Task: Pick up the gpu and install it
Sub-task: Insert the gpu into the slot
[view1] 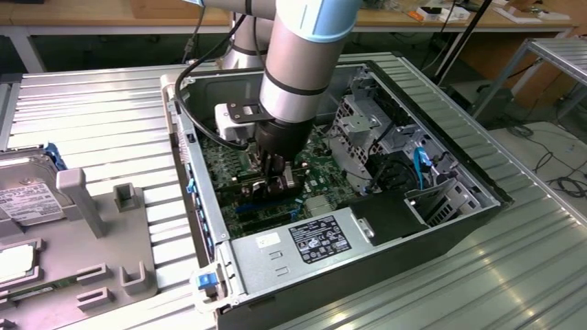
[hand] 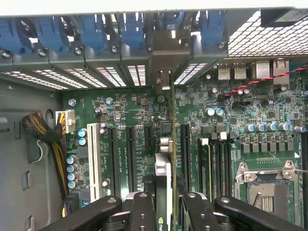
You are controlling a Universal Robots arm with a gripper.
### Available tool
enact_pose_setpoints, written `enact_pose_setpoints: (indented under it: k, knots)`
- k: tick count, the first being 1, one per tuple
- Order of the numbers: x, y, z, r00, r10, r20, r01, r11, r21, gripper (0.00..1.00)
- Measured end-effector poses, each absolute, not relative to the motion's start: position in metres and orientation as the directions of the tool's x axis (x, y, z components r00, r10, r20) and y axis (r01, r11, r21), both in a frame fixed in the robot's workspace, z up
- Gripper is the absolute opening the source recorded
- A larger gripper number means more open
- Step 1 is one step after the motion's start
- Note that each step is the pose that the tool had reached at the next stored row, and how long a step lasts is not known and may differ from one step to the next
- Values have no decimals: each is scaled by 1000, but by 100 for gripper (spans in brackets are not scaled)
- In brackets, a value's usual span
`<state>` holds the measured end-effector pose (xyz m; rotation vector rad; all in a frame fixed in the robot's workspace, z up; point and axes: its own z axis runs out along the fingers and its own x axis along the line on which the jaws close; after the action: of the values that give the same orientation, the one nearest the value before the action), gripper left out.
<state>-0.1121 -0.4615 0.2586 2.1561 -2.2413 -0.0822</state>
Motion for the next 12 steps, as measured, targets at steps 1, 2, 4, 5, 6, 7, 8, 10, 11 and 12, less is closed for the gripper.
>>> enact_pose_setpoints:
  k: [1,2,4,5,6,7,8,10,11,12]
  knots:
    - [-112,-460,259,-34,-999,-15,-998,33,59,27]
    - [-112,-459,259,-31,-999,-15,-998,31,59,27]
    - [-112,-459,259,-29,-999,-15,-998,28,59,27]
    - [-112,-459,259,-29,-999,-15,-998,28,59,27]
    - [-112,-459,259,-28,-999,-15,-998,28,59,27]
    - [-112,-459,258,-28,-999,-15,-998,27,59,27]
    - [-112,-459,257,-28,-999,-15,-998,27,59,27]
    - [-112,-459,256,-28,-1000,-15,-998,27,59,27]
    - [-112,-459,256,-28,-1000,-15,-998,27,59,27]
    - [-112,-459,256,-28,-1000,-15,-998,27,59,27]
